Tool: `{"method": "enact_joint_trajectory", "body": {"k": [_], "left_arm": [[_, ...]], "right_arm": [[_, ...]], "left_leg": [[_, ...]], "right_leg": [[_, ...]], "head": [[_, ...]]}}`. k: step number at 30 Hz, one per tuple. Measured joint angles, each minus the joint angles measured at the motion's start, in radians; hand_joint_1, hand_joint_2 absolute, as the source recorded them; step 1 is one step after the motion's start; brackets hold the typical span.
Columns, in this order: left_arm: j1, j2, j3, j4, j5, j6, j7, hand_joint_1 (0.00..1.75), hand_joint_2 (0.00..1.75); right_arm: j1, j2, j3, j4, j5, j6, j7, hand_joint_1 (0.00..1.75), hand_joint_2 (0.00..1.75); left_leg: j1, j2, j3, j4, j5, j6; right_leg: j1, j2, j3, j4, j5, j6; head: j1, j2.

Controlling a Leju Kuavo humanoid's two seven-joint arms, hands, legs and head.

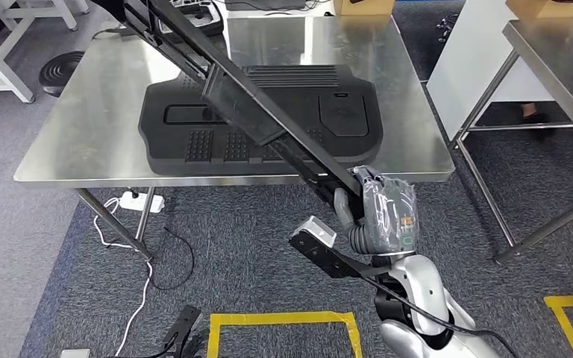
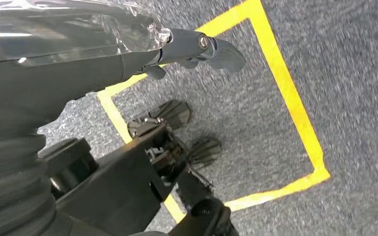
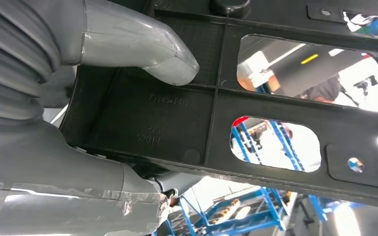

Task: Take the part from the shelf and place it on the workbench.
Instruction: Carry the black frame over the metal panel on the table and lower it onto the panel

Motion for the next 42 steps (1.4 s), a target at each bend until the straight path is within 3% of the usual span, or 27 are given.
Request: {"method": "enact_joint_trajectory", "body": {"k": [2,4,5,6,7,9,10,11,13,16,18,20,21,22,24,25,26,30,32,35,36,37,38,40,41,42], "left_arm": [[-0.002,0.0,0.0,0.0,-0.002,0.0,0.001,0.0,1.75],[-0.001,0.0,0.0,0.0,-0.003,0.0,0.001,0.0,1.75],[0.001,0.0,0.0,0.0,-0.003,0.0,0.001,0.0,1.75],[0.003,0.0,-0.001,0.0,-0.003,0.0,0.002,0.0,1.75],[0.004,0.0,-0.001,0.0,-0.003,0.0,0.002,0.0,1.75],[0.004,0.0,-0.001,0.0,-0.003,0.0,0.003,0.0,1.75],[0.004,0.0,-0.001,0.0,-0.003,0.0,0.003,0.0,1.75],[0.004,0.0,-0.001,0.0,-0.003,0.0,0.003,0.0,1.75],[0.004,0.0,-0.001,0.0,-0.004,0.0,0.003,0.0,1.75],[0.002,0.0,-0.001,0.0,-0.006,0.001,0.003,0.0,1.75],[0.001,0.0,-0.001,0.0,-0.006,0.002,0.002,0.0,1.75],[0.002,0.0,-0.001,0.0,-0.006,0.002,0.002,0.0,1.75],[0.003,0.0,-0.001,0.0,-0.006,0.002,0.002,0.0,1.75],[0.004,0.0,-0.001,0.0,-0.006,0.002,0.002,0.0,1.75],[0.005,0.0,-0.001,0.0,-0.006,0.003,-0.002,0.0,1.75],[0.004,0.0,-0.001,0.0,-0.005,0.003,-0.004,0.0,1.75],[0.004,0.0,-0.001,0.0,-0.005,0.003,-0.006,0.0,1.75],[0.003,0.0,0.0,-0.001,-0.003,0.006,-0.009,0.0,1.75],[0.002,0.001,0.0,-0.001,-0.001,0.008,-0.01,0.0,1.75],[0.006,0.002,0.0,-0.001,0.001,0.01,-0.011,0.0,1.75],[0.008,0.002,0.0,-0.001,0.002,0.01,-0.011,0.0,1.75],[0.01,0.003,0.0,-0.001,0.002,0.01,-0.011,0.0,1.75],[0.011,0.004,0.001,-0.001,0.002,0.01,-0.011,0.0,1.75],[0.011,0.006,0.001,-0.001,0.002,0.011,-0.011,0.0,1.75],[0.011,0.006,0.002,-0.001,0.002,0.011,-0.011,0.0,1.75],[0.011,0.007,0.002,-0.001,0.002,0.01,-0.011,0.0,1.75]], "right_arm": [[-0.001,0.003,0.0,0.0,0.001,0.0,-0.001,1.64,1.75],[0.0,0.005,0.0,0.0,0.0,0.0,-0.001,1.64,1.75],[0.001,0.006,0.001,0.0,0.0,0.0,-0.001,1.64,1.75],[0.003,0.007,0.001,0.0,0.0,0.0,-0.001,1.64,1.75],[0.003,0.008,0.001,0.0,0.0,0.0,-0.001,1.64,1.75],[0.004,0.008,0.001,0.0,0.0,0.0,-0.001,1.64,1.75],[0.003,0.008,0.001,0.0,0.0,0.001,-0.001,1.64,1.75],[0.002,0.009,0.001,0.0,0.001,0.001,-0.002,1.64,1.75],[0.0,0.01,0.002,0.0,0.001,0.005,-0.006,1.64,1.75],[-0.002,0.01,0.004,-0.001,0.001,0.009,-0.013,1.64,1.75],[-0.008,0.01,0.006,-0.002,-0.001,0.012,-0.015,1.64,1.75],[-0.011,0.01,0.011,-0.002,-0.008,0.017,-0.016,1.64,1.75],[-0.012,0.01,0.015,-0.002,-0.014,0.018,-0.016,1.64,1.75],[-0.014,0.01,0.019,-0.002,-0.02,0.019,-0.017,1.64,1.75],[-0.026,0.01,0.028,-0.002,-0.036,0.02,-0.02,1.64,1.75],[-0.035,0.01,0.035,-0.001,-0.045,0.02,-0.021,1.64,1.75],[-0.045,0.01,0.042,0.0,-0.054,0.02,-0.022,1.64,1.75],[-0.07,0.017,0.06,0.005,-0.075,0.018,-0.017,1.64,1.75],[-0.082,0.019,0.064,0.009,-0.082,0.016,-0.013,1.64,1.75],[-0.099,0.024,0.073,0.018,-0.09,0.013,-0.013,1.64,1.75],[-0.1,0.025,0.076,0.022,-0.092,0.013,-0.013,1.64,1.75],[-0.101,0.025,0.079,0.026,-0.093,0.012,-0.013,1.64,1.75],[-0.102,0.026,0.082,0.029,-0.095,0.011,-0.013,1.64,1.75],[-0.108,0.028,0.087,0.036,-0.096,0.008,-0.013,1.64,1.75],[-0.114,0.03,0.09,0.04,-0.097,0.005,-0.012,1.64,1.75],[-0.119,0.032,0.092,0.043,-0.097,0.002,-0.012,1.64,1.75]], "left_leg": [[0.001,0.0,-0.027,0.069,-0.032,-0.012],[0.008,0.001,-0.104,0.203,-0.077,-0.022],[0.012,0.001,-0.143,0.257,-0.085,-0.025],[0.015,0.001,-0.168,0.278,-0.074,-0.028],[0.017,0.001,-0.174,0.26,-0.04,-0.03],[0.021,0.001,-0.14,0.14,0.057,-0.03],[0.019,0.001,-0.119,0.083,0.089,-0.028],[0.016,0.001,-0.104,0.044,0.101,-0.024],[0.009,0.001,-0.096,0.023,0.089,-0.012],[0.012,-0.001,-0.081,0.008,0.077,0.009],[0.013,0.0,-0.066,0.001,0.07,0.021],[0.01,0.001,-0.056,0.0,0.06,0.028],[0.009,0.0,-0.049,0.0,0.054,0.029],[0.007,-0.001,-0.041,0.001,0.047,0.03],[0.006,-0.004,-0.02,0.002,0.031,0.027],[0.004,-0.005,-0.011,0.002,0.023,0.023],[0.003,-0.005,-0.006,0.003,0.017,0.018],[0.005,-0.004,-0.002,0.0,0.005,-0.002],[0.005,-0.004,-0.017,0.045,-0.017,-0.014],[0.012,-0.003,-0.124,0.228,-0.074,-0.027],[0.014,-0.003,-0.157,0.27,-0.074,-0.029],[0.016,-0.003,-0.176,0.277,-0.054,-0.031],[0.018,-0.003,-0.176,0.247,-0.015,-0.033],[0.02,-0.003,-0.144,0.13,0.074,-0.033],[0.018,-0.003,-0.126,0.078,0.097,-0.03],[0.016,-0.003,-0.115,0.048,0.101,-0.025]], "right_leg": [[-0.008,-0.002,0.019,-0.012,-0.005,-0.009],[-0.008,-0.003,0.033,-0.014,-0.016,-0.016],[-0.009,-0.003,0.04,-0.014,-0.022,-0.016],[-0.009,-0.002,0.048,-0.014,-0.029,-0.016],[-0.01,-0.001,0.058,-0.014,-0.037,-0.013],[-0.013,0.0,0.083,-0.014,-0.056,-0.005],[-0.012,0.001,0.092,-0.014,-0.065,0.0],[-0.011,0.002,0.097,-0.013,-0.071,0.006],[-0.01,0.002,0.1,-0.017,-0.078,0.019],[-0.014,-0.002,0.101,-0.002,-0.097,0.036],[-0.016,-0.003,0.049,0.099,-0.136,0.042],[-0.016,-0.003,-0.042,0.235,-0.169,0.044],[-0.015,-0.003,-0.075,0.271,-0.162,0.043],[-0.015,-0.003,-0.091,0.268,-0.135,0.041],[-0.013,-0.003,-0.07,0.16,-0.038,0.032],[-0.009,-0.003,-0.052,0.103,-0.001,0.027],[-0.006,-0.003,-0.034,0.054,0.017,0.022],[-0.002,-0.002,-0.012,0.01,0.004,0.006],[-0.008,-0.004,0.002,-0.001,0.0,-0.002],[-0.01,-0.007,0.022,-0.005,-0.015,-0.013],[-0.01,-0.007,0.03,-0.004,-0.022,-0.013],[-0.011,-0.007,0.039,-0.004,-0.029,-0.012],[-0.011,-0.006,0.049,-0.003,-0.037,-0.01],[-0.013,-0.005,0.07,-0.002,-0.056,-0.001],[-0.012,-0.004,0.076,0.0,-0.064,0.005],[-0.011,-0.003,0.078,0.001,-0.07,0.012]], "head": [[-0.009,0.0],[-0.023,0.0],[-0.027,0.0],[-0.03,0.0],[-0.033,0.0],[-0.041,0.0],[-0.045,0.0],[-0.047,0.0],[-0.044,0.0],[-0.035,0.0],[-0.022,0.0],[-0.009,0.0],[-0.006,0.0],[-0.003,0.0],[0.006,0.0],[0.008,0.0],[0.01,0.0],[0.007,0.0],[-0.001,0.0],[-0.02,0.0],[-0.024,0.0],[-0.028,0.0],[-0.032,0.0],[-0.04,0.0],[-0.043,0.0],[-0.045,0.0]]}}
